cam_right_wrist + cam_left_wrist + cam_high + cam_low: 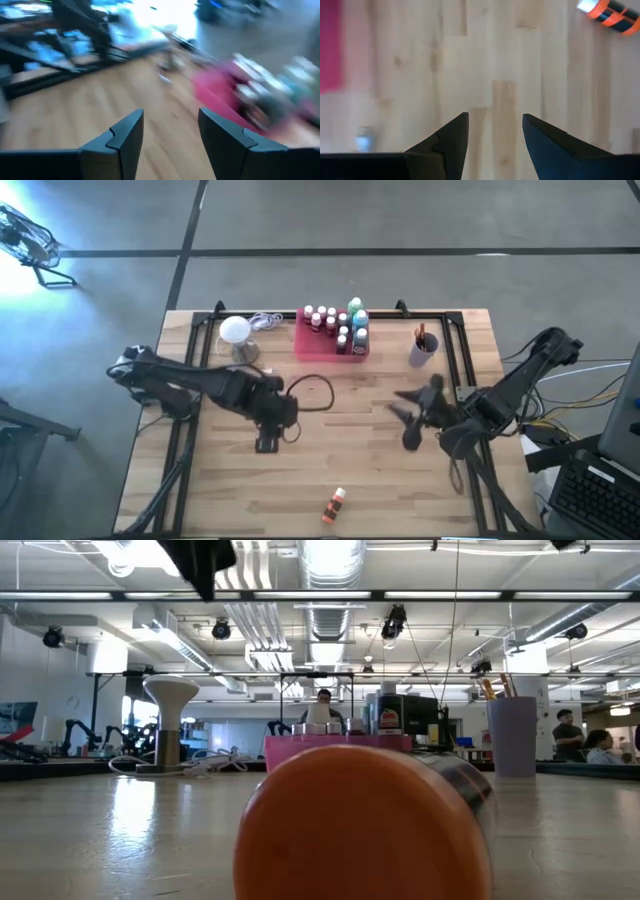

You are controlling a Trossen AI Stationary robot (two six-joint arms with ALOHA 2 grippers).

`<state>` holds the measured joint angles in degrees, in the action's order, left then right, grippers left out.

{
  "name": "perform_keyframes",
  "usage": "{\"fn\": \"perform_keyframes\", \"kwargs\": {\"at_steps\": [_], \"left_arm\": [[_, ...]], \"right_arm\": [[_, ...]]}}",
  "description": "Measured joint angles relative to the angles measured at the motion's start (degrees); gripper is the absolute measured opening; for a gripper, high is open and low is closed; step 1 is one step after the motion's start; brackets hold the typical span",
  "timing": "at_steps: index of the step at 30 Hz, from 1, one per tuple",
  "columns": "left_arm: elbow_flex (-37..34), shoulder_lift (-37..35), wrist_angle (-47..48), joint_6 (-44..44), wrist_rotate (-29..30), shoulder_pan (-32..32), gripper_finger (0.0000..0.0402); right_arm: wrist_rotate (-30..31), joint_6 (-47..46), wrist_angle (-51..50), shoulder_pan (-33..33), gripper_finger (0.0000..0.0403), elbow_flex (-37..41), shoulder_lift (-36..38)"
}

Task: Pick & Place Paint Supplies
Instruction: Put the orange black paint bottle into the pink bin

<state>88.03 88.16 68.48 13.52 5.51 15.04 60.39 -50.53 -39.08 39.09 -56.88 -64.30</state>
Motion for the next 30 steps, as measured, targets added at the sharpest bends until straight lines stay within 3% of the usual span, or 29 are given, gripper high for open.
{"fn": "perform_keyframes", "kwargs": {"at_steps": [3,6,14,19,26,30], "left_arm": [[-8.5,-2.1,-9.7,5.4,-2.9,1.5,0.0190],[-15.3,-2.8,-20.9,12.1,-5.2,3.0,0.0190],[-25.4,-1.2,-45.6,25.1,-5.7,8.4,0.0190],[-24.4,2.4,-54.8,27.1,-2.4,10.8,0.0190],[-16.6,10.9,-54.6,34.4,0.5,13.3,0.0190],[-9.3,17.1,-49.2,38.9,3.4,15.6,0.0185]], "right_arm": [[-4.4,19.6,17.9,0.0,0.0182,0.0,-2.0],[-7.8,31.0,27.4,0.0,0.0174,0.0,-4.0],[-5.8,25.1,18.5,0.0,0.0171,0.0,-4.0],[-3.6,23.7,14.3,-0.2,0.0182,0.0,-4.0],[-3.4,23.5,11.7,-0.2,0.0186,0.0,-3.8],[-3.3,22.0,9.0,-0.2,0.0178,0.0,-3.7]]}}
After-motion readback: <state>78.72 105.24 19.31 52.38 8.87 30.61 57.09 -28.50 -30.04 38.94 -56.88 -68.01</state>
